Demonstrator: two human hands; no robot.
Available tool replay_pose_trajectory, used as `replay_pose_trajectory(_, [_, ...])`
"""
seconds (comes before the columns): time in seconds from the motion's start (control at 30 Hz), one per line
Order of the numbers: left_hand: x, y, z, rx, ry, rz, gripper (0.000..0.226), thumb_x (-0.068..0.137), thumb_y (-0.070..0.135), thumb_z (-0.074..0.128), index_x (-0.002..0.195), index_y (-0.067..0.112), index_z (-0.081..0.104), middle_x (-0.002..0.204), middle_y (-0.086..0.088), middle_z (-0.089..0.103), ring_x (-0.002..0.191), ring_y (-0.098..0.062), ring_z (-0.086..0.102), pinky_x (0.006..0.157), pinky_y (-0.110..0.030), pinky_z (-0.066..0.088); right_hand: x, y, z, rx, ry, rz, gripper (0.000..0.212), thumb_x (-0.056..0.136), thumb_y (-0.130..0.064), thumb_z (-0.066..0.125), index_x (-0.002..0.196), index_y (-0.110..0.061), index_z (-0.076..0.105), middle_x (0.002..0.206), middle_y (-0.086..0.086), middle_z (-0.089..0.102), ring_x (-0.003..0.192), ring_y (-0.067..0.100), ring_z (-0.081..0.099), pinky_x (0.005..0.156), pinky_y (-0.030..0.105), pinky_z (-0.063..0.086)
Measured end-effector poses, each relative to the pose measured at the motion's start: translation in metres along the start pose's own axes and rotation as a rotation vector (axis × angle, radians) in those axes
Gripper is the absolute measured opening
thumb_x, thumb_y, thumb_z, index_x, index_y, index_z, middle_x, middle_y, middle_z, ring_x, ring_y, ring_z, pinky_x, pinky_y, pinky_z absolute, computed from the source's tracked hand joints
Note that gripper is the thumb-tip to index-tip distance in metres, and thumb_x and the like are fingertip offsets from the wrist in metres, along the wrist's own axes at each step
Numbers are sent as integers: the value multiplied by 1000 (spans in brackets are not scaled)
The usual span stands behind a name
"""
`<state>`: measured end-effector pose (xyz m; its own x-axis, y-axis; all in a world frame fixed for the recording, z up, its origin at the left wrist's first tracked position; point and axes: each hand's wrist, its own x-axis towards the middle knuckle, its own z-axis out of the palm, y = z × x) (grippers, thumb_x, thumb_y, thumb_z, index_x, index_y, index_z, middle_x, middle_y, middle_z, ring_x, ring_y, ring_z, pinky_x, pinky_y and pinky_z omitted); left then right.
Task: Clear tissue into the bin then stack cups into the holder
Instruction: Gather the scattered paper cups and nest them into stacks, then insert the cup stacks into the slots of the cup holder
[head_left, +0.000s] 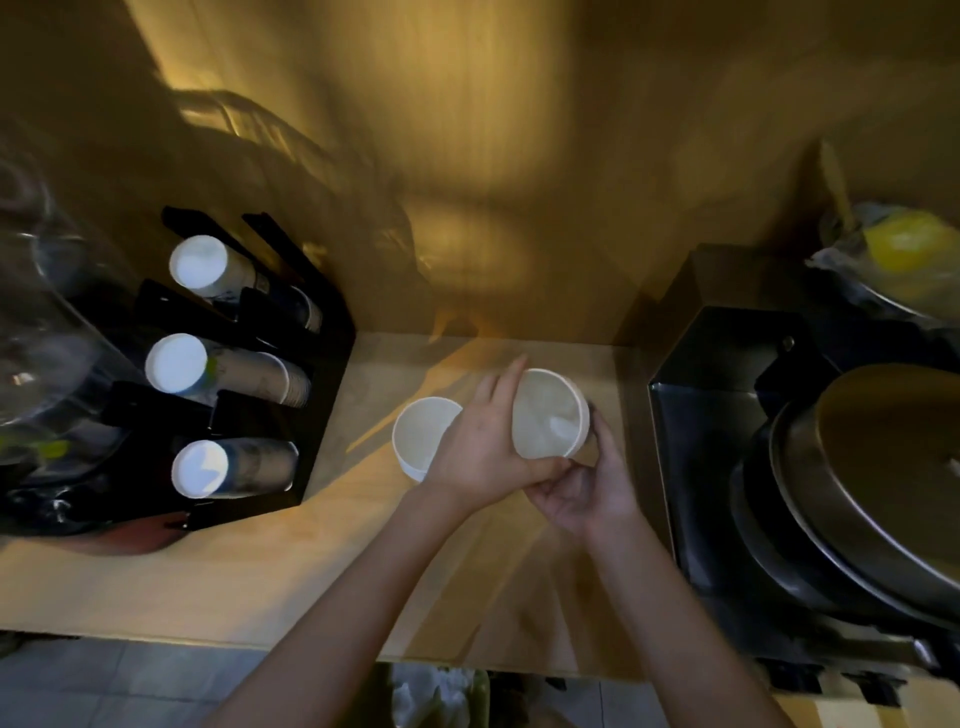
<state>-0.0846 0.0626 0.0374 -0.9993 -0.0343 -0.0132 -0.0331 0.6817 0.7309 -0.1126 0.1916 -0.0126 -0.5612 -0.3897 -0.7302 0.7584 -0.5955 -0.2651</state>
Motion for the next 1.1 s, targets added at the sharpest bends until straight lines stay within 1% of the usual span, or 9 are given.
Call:
replay_pose_trajectory(0.13, [-8, -4, -33, -33, 188, 84, 100, 53, 34, 75, 138, 16, 26, 136, -3, 37, 125, -16, 38, 99, -20, 31, -8, -2, 43, -194, -171, -2, 66, 79, -64, 46, 120, -13, 56, 113, 13, 66, 95, 29, 67, 66, 37, 59])
replay_pose_trajectory(0.3, [-20, -22, -88, 67, 390, 172, 91, 57, 29, 76, 133, 12, 29, 135, -7, 42, 125, -16, 41, 102, -25, 38, -15, 19, 114, -344, -346, -27, 54, 78, -57, 51, 96, -11, 72, 91, 12, 74, 78, 25, 72, 60, 33, 58])
replay_pose_trajectory(0.43, [-31, -46, -139, 21, 472, 147, 88, 61, 41, 73, 134, 17, 29, 137, -2, 41, 128, -12, 38, 105, -24, 35, -4, 51, 168, -373, -460, -155, 52, 78, -49, 58, 113, -11, 63, 109, 13, 69, 97, 27, 67, 93, 47, 50])
replay_pose_trajectory(0.5, [-36, -62, -166, -10, 506, 123, 84, 64, 52, 66, 133, 17, 33, 139, -3, 41, 130, -11, 37, 106, -26, 34, 2, 66, 196, -460, -493, -258, 61, 70, -45, 69, 122, -14, 57, 119, 13, 65, 101, 26, 64, 96, 48, 47])
replay_pose_trajectory(0.6, [-42, -88, -206, 15, 548, 94, 75, 72, 59, 51, 134, 18, 36, 143, -3, 36, 134, -8, 30, 108, -19, 26, 6, 85, 238, -668, -445, -505, 67, 70, -31, 73, 130, -20, 45, 119, 8, 63, 93, 20, 66, 67, 33, 57])
replay_pose_trajectory(0.73, [-40, -113, -248, -62, 550, 112, 59, 84, 47, 44, 136, 20, 39, 140, 4, 43, 131, -9, 37, 112, -29, 28, 15, 108, 286, -810, -469, -805, 56, 77, -9, 71, 123, -20, 41, 115, 0, 63, 94, 2, 65, 78, 18, 54])
replay_pose_trajectory(0.87, [-35, -125, -270, -159, 541, 69, 67, 84, 50, 42, 142, 23, 25, 143, 5, 39, 135, -8, 34, 112, -23, 25, 45, 125, 311, -924, -477, -915, 64, 68, 10, 72, 117, -15, 39, 110, -6, 57, 84, -16, 60, 75, 5, 46])
replay_pose_trajectory(1.03, [-28, -129, -278, -157, 559, 108, 66, 86, 43, 45, 144, 27, 16, 148, -1, 35, 134, -3, 29, 109, -12, 23, 76, 142, 311, -1028, -441, -883, 92, 57, 2, 82, 132, -13, 30, 120, -6, 47, 118, 12, 48, 93, 19, 43])
replay_pose_trajectory(1.1, [-24, -128, -281, -129, 567, 137, 67, 87, 40, 47, 144, 24, 15, 148, -2, 34, 134, -5, 30, 110, -15, 24, 84, 143, 311, -1046, -446, -852, 104, 45, -19, 87, 132, -18, 29, 123, -4, 48, 124, 19, 47, 99, 31, 43])
